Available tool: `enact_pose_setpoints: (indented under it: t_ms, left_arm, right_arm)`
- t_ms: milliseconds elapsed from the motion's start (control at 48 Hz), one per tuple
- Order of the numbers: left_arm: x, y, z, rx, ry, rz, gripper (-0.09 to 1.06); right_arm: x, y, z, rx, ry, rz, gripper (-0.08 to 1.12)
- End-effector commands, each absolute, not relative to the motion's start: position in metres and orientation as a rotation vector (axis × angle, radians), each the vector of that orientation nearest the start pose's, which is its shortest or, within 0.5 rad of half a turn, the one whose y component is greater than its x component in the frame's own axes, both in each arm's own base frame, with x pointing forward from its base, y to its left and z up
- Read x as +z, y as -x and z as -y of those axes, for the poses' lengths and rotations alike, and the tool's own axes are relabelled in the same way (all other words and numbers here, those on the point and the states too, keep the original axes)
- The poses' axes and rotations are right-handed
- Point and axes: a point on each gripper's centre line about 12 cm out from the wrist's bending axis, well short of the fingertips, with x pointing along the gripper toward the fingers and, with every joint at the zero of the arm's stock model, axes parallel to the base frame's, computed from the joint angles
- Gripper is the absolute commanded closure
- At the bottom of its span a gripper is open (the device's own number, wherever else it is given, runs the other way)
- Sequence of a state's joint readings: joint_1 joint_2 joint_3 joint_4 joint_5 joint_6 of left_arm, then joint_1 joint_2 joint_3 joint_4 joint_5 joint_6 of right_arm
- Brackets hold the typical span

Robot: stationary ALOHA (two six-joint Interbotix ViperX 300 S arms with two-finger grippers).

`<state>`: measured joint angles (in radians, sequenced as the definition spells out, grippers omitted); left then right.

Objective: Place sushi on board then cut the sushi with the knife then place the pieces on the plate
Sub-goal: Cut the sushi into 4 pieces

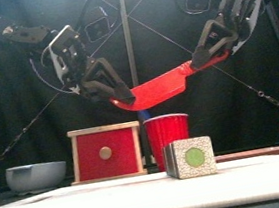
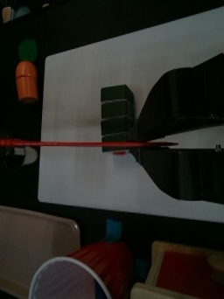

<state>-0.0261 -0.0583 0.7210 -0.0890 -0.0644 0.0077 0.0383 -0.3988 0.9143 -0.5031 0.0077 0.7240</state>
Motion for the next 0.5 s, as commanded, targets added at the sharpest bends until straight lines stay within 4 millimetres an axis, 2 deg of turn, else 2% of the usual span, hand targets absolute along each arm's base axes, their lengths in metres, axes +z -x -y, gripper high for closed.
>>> enact_pose_setpoints:
  t_ms: [21, 208, 500]
  left_arm:
    - [0.191, -0.383, 0.01, 0.001, 0.071, -0.562, 0.55]
    - [0.186, -0.384, 0.016, -0.013, 0.069, -0.575, 0.55]
    - [0.18, -0.387, 0.028, -0.034, 0.08, -0.59, 0.55]
  right_arm:
    - [0.221, -0.302, -0.013, -0.031, -0.258, -0.52, 0.82]
    - [0.206, -0.301, -0.014, -0.069, -0.332, -0.585, 0.82]
    - [0.188, -0.306, -0.016, -0.134, -0.326, -0.742, 0.82]
